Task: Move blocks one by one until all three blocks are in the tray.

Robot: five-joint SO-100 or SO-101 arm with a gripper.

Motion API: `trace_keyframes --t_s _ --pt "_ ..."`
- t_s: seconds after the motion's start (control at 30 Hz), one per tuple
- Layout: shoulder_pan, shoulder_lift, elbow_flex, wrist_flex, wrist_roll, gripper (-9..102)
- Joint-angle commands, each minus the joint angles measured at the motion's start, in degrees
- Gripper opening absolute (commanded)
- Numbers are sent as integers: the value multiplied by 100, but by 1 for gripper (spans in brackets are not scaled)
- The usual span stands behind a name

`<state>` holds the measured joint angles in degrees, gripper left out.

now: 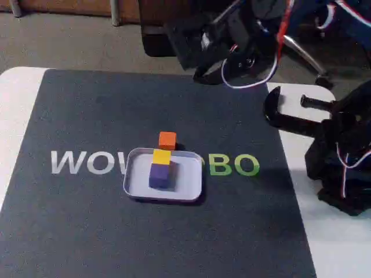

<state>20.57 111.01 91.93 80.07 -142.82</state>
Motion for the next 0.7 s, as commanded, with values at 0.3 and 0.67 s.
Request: trace_keyframes --t_s 0.3,0.67 --pt "193 -686 0 -343 -2373 -8" --pt "642 -1151 888 -1239 -3691 -5"
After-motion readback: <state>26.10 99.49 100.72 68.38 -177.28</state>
